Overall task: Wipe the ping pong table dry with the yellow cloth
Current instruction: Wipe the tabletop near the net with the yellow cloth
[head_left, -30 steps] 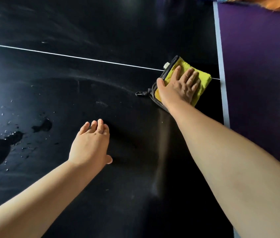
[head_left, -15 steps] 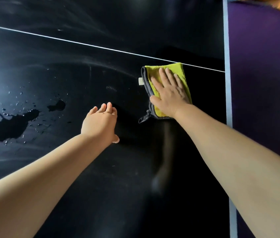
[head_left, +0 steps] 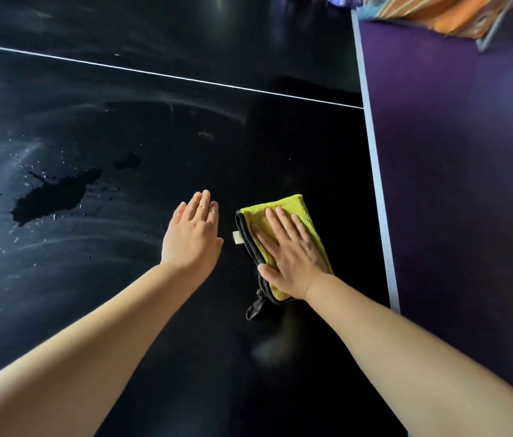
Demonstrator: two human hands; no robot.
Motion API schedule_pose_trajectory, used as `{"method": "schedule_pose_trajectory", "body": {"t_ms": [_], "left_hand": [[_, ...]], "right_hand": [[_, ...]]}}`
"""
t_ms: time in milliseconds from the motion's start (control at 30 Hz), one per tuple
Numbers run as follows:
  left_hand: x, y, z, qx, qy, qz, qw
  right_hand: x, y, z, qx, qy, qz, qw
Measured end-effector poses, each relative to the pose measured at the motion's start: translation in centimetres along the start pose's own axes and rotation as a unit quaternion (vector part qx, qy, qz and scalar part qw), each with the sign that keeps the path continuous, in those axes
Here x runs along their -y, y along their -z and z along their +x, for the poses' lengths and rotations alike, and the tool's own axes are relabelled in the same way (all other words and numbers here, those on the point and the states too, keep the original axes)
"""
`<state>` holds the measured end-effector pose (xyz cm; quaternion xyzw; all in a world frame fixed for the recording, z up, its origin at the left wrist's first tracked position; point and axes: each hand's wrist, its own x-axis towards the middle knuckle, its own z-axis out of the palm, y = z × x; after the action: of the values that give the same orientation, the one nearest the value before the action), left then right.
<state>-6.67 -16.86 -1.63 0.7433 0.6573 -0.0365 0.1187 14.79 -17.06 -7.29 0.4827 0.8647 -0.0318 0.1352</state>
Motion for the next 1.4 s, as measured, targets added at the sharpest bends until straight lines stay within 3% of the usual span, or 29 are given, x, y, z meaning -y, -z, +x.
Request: {"method": "schedule_pose_trajectory", "body": {"t_ms": [433,600,867,1033,1400], "left_hand": [[6.6,0.0,-14.5,0.036,-0.051,0.031,0.998],[8.8,-0.1,-17.4,0.044,-0.067,0.01,0.997],[11.6,0.1,-17.4,0.062,-0.062,-0.001,0.996],[12.7,0.1,-14.0,0.051,-0.038,-0.011,0.998],[12.8,1.4,-0.4,0.029,0.002,-0.018,0.999]], "right_hand": [[15.8,-2.1,-17.5,-0.011,-0.137,0.031,0.99],[21.9,-1.7,-18.7,0.007,-0.273,0.081,0.959],[25.4,0.1,-12.8,-0.003,-0.493,0.156,0.856],[23.2,1.0,-6.1,-0.005,-0.574,0.19,0.797],[12.9,3.8,9.0,-0.026,-0.554,0.181,0.812]]}}
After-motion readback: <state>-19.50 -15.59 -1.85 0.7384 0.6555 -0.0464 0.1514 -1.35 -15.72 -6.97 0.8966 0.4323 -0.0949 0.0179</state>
